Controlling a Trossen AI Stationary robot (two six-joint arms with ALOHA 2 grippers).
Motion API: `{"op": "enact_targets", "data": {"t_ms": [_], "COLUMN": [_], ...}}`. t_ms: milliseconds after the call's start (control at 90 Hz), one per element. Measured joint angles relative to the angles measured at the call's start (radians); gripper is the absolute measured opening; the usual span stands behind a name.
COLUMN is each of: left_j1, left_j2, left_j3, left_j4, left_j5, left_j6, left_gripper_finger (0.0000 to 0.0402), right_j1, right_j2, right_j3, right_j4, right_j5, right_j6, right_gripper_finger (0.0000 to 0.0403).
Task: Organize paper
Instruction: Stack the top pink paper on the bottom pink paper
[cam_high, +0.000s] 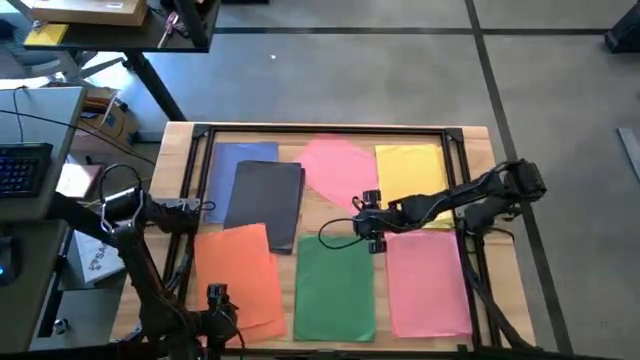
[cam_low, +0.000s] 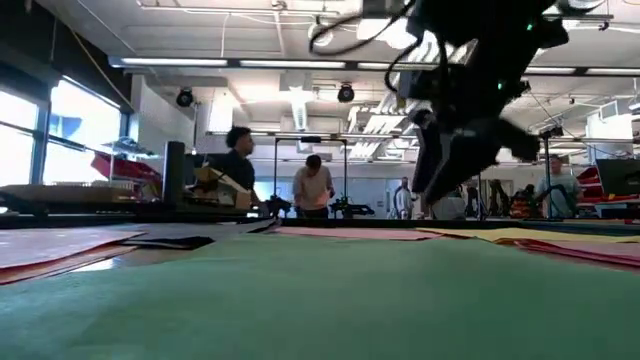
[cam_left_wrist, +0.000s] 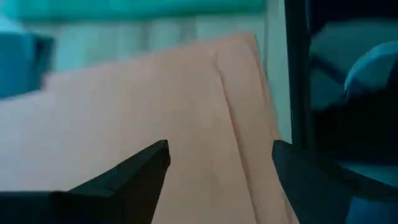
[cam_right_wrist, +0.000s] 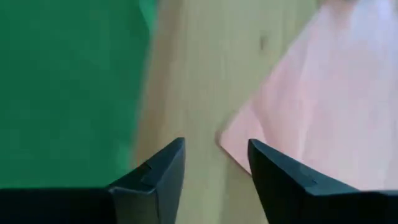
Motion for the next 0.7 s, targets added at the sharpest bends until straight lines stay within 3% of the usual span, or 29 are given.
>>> {"op": "enact_targets", "data": {"t_ms": [122,344,578,700], "left_j1": [0.043,0.202,0.420,0.568], "left_j2": [-0.009,-0.009,-0.055,-0.140], "left_j3": [0.000,-0.110,-0.268,-0.356], "left_j4": [-0.014,-0.020,0.007,0.105], "left_j5": [-0.192,-0.329,-0.387,-0.379], "left_j6": [-0.042,0.027,0.031,0.139], "left_gripper_finger": [0.0270,0.0238,0.0187,0.0153], "right_j1": [-0.031,-0.100,-0.139,-0.142], "right_j2": [0.054,0.149,0.196,0.199], "right_j3": [0.000,0.004,0.002,0.000], "right_j4": [-0.016,0.003,0.086,0.149], "right_j5": [0.100,0.149,0.164,0.157], "right_j6": [-0.087,-0.255,-0.287,-0.286], "right_gripper_finger": [0.0210,0.0225,0.0204,0.0196]}}
